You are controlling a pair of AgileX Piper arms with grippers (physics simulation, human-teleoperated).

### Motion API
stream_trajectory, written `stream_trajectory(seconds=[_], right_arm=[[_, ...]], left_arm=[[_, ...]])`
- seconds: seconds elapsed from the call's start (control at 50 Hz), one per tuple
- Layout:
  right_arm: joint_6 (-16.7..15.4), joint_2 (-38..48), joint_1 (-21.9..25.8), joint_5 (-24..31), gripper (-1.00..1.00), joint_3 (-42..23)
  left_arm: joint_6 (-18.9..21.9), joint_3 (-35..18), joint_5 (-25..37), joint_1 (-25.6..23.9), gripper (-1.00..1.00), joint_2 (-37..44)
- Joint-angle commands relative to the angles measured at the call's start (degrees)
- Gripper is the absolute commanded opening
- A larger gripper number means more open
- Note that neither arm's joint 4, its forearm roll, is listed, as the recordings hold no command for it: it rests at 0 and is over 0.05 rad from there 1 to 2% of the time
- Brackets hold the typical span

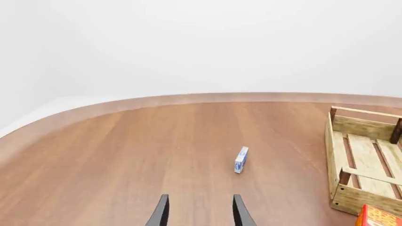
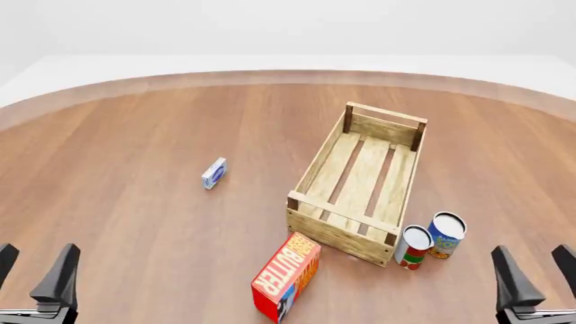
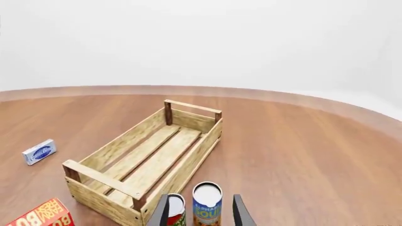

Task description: Pick up the tomato sauce, and put it in the wooden tray.

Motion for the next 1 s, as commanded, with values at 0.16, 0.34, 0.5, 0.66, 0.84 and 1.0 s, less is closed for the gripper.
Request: stream_trajectory(seconds=[0.16,0.34,0.5,0.66,0.84,1.0], right_arm=[[-0.09,1.35,1.71,1.73,1.0,-0.09],[-0.11,5.57,2.71,-0.96,1.0,0.29],[0.28,7.39,3.35,-1.8,1.0,0.55],[0.5,10.53,4.32,-3.64,1.0,0.58],[0.15,15.65,5.12,-7.61,1.0,0.56],[0.24,20.0,5.55,-11.3,1.0,0.55]], left_arm=[[0.0,0.0,0.0,0.0,1.0,0.0],[0.0,0.0,0.0,0.0,1.0,0.0],[0.0,0.0,0.0,0.0,1.0,0.0],[0.0,0.0,0.0,0.0,1.0,0.0],[0.0,0.0,0.0,0.0,1.0,0.0],[0.0,0.0,0.0,0.0,1.0,0.0]])
